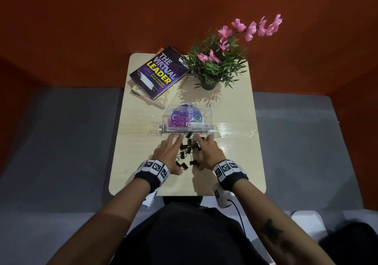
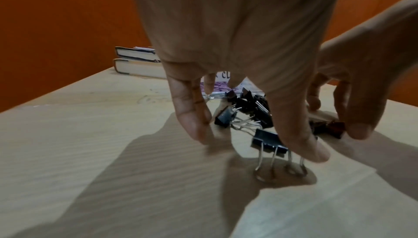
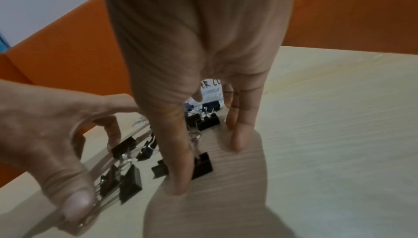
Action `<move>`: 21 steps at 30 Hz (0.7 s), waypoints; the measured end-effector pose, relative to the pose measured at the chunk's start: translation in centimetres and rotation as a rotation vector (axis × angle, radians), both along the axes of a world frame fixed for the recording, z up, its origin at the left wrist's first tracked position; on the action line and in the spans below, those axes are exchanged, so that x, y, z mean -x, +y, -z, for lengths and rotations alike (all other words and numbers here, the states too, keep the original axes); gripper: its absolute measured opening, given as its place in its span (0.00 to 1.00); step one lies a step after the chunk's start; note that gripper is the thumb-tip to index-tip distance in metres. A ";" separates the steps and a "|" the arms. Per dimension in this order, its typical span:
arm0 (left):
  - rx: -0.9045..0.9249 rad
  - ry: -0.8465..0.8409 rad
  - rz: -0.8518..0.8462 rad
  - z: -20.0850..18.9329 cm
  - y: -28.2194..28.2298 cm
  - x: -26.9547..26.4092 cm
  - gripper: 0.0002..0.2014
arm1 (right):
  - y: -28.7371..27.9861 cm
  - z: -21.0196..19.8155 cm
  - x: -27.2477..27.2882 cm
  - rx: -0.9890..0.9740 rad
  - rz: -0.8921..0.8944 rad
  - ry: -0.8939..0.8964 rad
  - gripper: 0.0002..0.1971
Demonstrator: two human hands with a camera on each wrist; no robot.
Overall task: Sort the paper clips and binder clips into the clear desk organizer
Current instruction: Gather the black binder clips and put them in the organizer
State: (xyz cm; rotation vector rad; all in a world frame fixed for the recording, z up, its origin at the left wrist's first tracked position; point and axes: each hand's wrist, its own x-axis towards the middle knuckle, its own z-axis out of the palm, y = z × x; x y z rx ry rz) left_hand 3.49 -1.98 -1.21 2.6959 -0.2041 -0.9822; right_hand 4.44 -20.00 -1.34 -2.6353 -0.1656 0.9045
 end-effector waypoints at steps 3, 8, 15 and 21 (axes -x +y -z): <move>0.013 -0.002 -0.013 0.2 -1.2 -0.5 0.63 | 1.3 0.1 -0.1 -0.009 -0.037 -0.027 0.54; 0.125 -0.134 -0.096 0.9 -1.9 -0.1 0.44 | 2.1 0.4 0.4 -0.086 0.072 -0.098 0.38; 0.167 -0.218 -0.070 0.8 -1.6 0.1 0.25 | 1.8 0.8 1.3 -0.104 0.082 -0.243 0.18; 0.154 -0.214 -0.131 0.3 -2.3 0.3 0.23 | 1.8 0.8 1.2 -0.166 0.155 -0.281 0.09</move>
